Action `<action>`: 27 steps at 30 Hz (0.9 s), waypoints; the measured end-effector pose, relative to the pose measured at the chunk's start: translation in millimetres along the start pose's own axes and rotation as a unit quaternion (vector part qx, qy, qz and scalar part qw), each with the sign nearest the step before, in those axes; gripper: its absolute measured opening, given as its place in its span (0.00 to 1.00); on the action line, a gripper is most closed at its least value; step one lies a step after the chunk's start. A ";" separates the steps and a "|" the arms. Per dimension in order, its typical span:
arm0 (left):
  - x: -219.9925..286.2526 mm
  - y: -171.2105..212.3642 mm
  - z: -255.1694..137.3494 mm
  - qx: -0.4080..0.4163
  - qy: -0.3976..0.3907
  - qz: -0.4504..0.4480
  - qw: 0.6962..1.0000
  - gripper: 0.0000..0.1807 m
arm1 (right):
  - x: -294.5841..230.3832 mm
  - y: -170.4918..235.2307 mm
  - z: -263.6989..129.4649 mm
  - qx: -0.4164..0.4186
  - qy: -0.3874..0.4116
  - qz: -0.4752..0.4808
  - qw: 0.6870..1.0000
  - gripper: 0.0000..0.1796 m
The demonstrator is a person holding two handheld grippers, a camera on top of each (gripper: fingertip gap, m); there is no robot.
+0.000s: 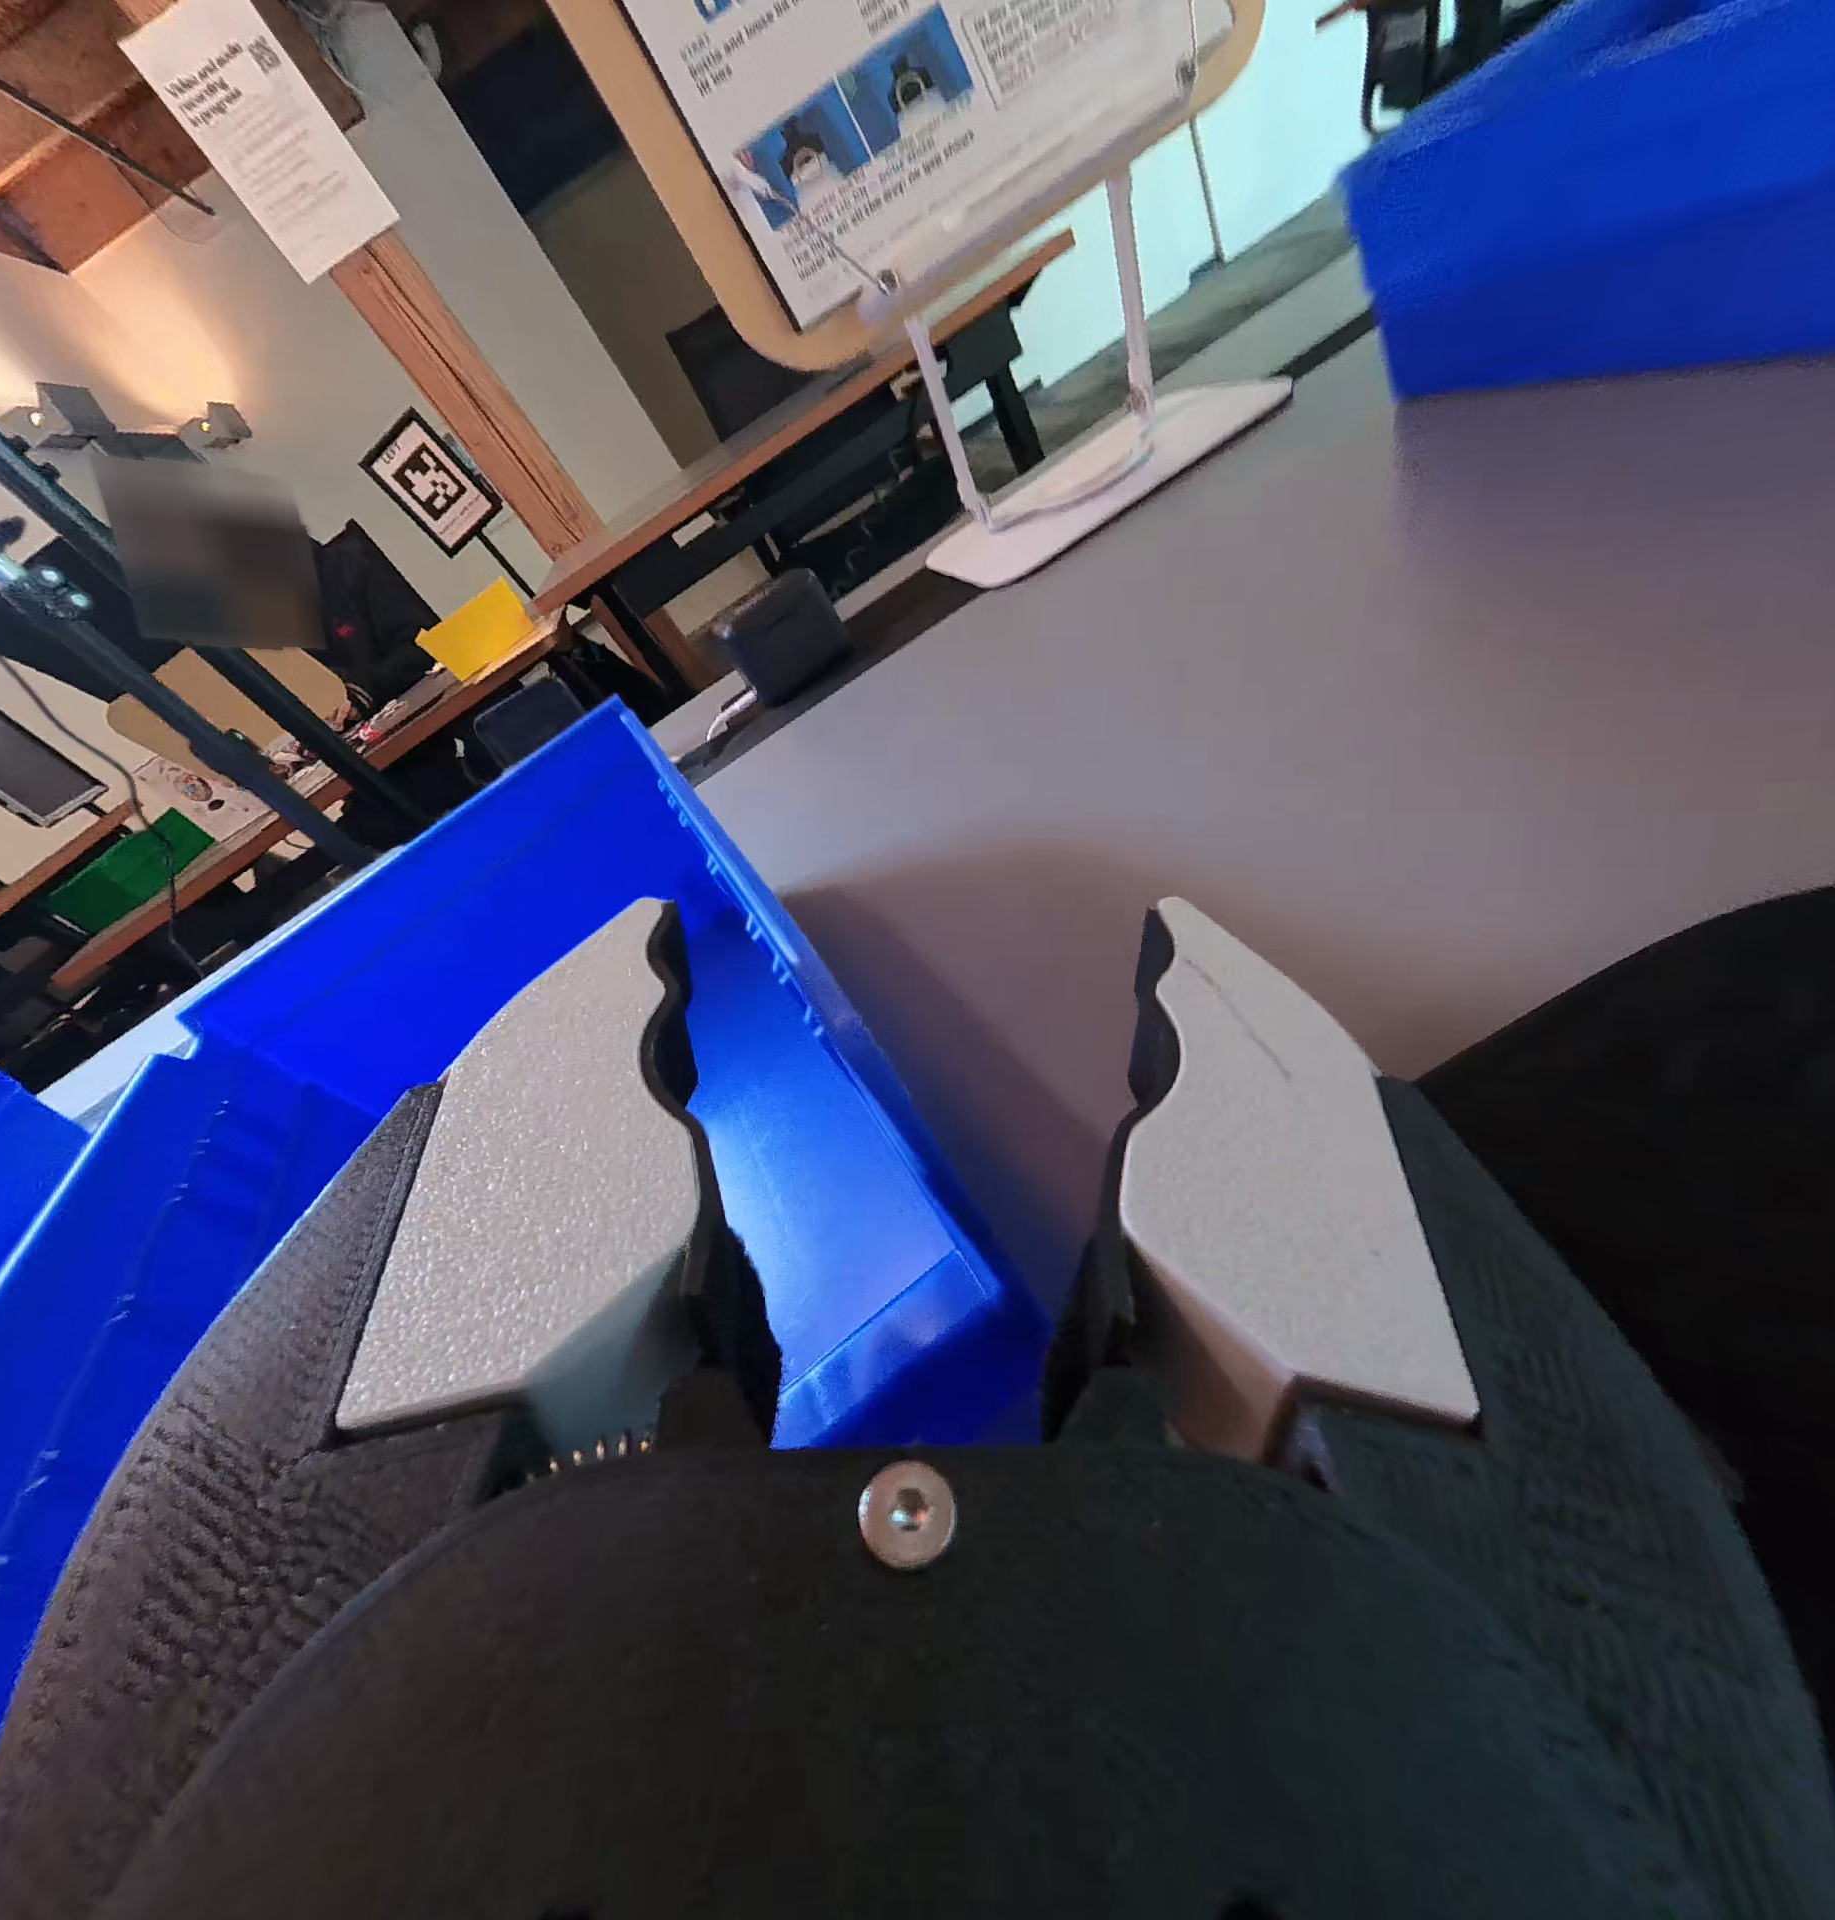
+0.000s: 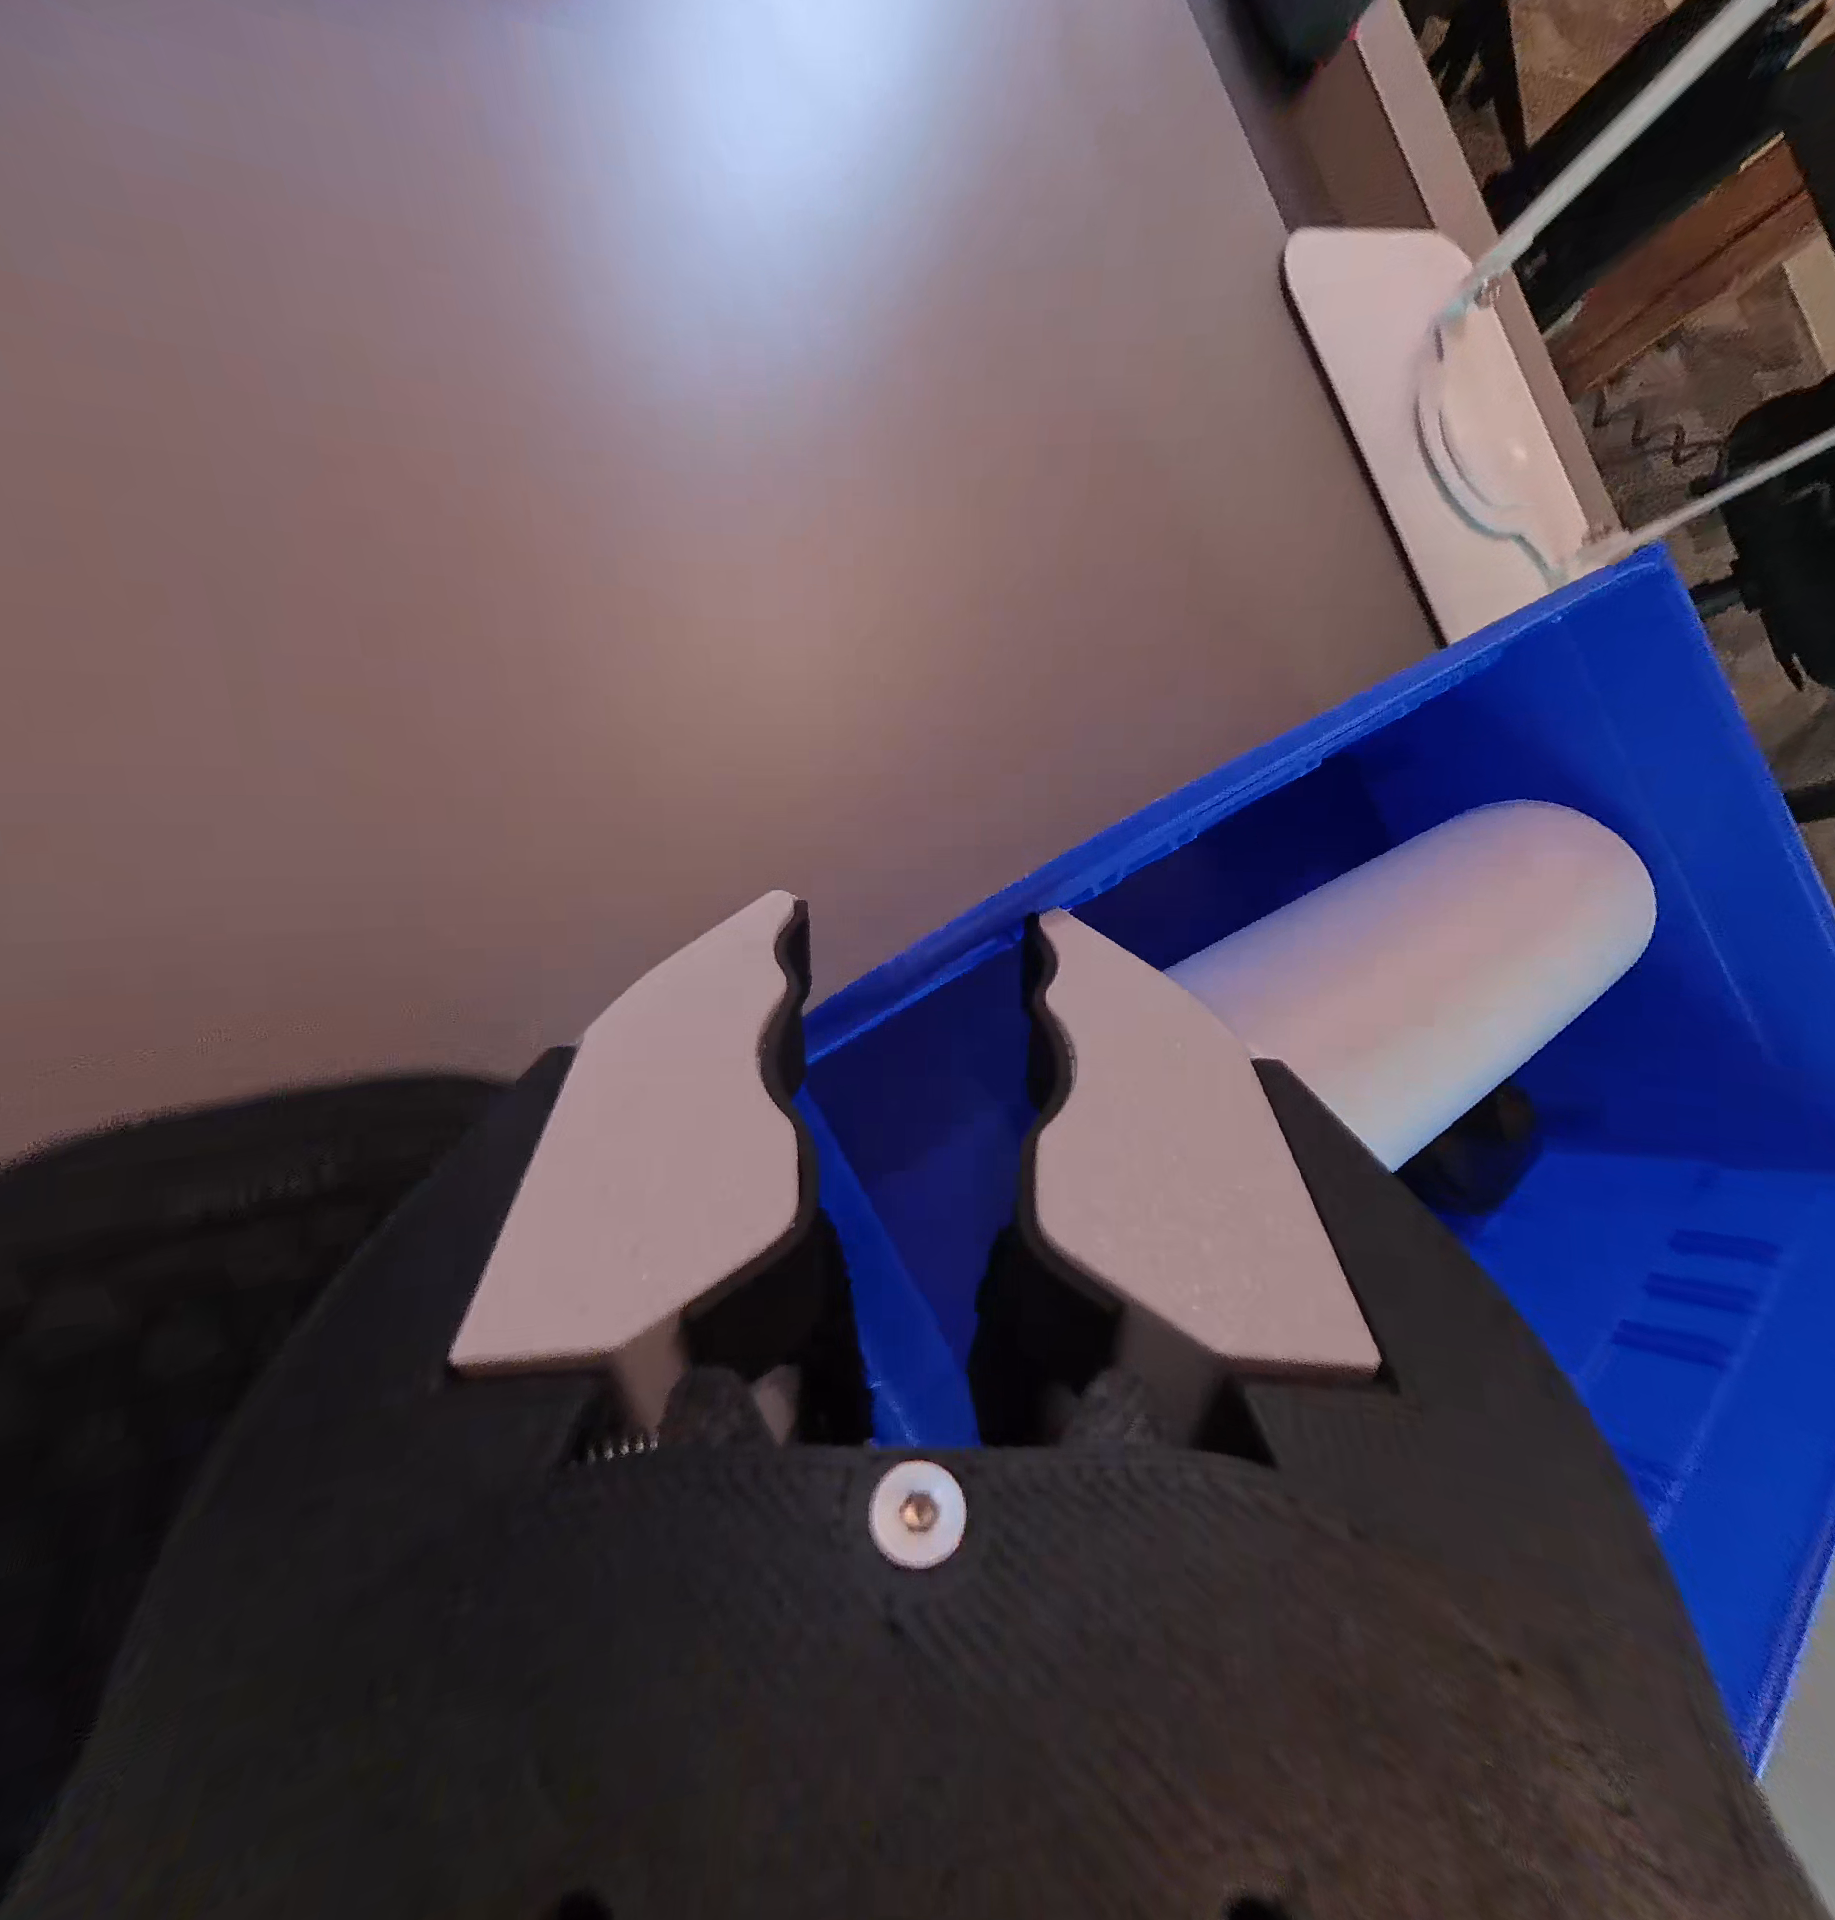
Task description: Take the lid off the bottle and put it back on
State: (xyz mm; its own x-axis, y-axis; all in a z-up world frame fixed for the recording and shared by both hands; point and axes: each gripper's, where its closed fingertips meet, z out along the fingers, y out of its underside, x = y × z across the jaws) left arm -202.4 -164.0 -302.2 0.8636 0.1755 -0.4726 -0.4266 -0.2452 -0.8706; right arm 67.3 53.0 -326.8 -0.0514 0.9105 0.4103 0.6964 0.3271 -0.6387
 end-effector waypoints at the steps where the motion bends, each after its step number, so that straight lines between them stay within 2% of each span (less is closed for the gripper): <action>1: -1.9 -4.1 -3.8 0.011 0.000 -0.011 1.000 0.46 | -2.9 -9.3 6.9 0.005 0.000 0.001 1.000 0.22; 8: -24.8 -15.0 -33.7 0.053 -0.022 -0.083 0.995 0.47 | -27.7 -72.1 50.0 0.044 -0.005 -0.013 0.999 0.22; 13: -59.2 -10.7 -55.5 0.069 -0.080 -0.113 0.988 0.47 | -51.4 -113.0 74.2 0.064 -0.017 -0.043 0.997 0.22; 21: -122.5 16.3 -94.7 0.067 -0.217 -0.152 0.962 0.48 | -97.1 -170.3 100.5 0.099 -0.053 -0.100 0.989 0.23; 27: -155.2 48.4 -115.3 0.045 -0.284 -0.185 0.940 0.48 | -120.6 -200.7 114.5 0.124 -0.068 -0.134 0.981 0.23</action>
State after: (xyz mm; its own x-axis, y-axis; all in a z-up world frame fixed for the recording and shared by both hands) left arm -326.1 -313.0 -255.2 0.6851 0.7201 -0.1103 -0.1692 0.0099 -0.9855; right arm -148.3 -93.5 -322.7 -0.3153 0.8037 0.5046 0.4500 0.5948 -0.6662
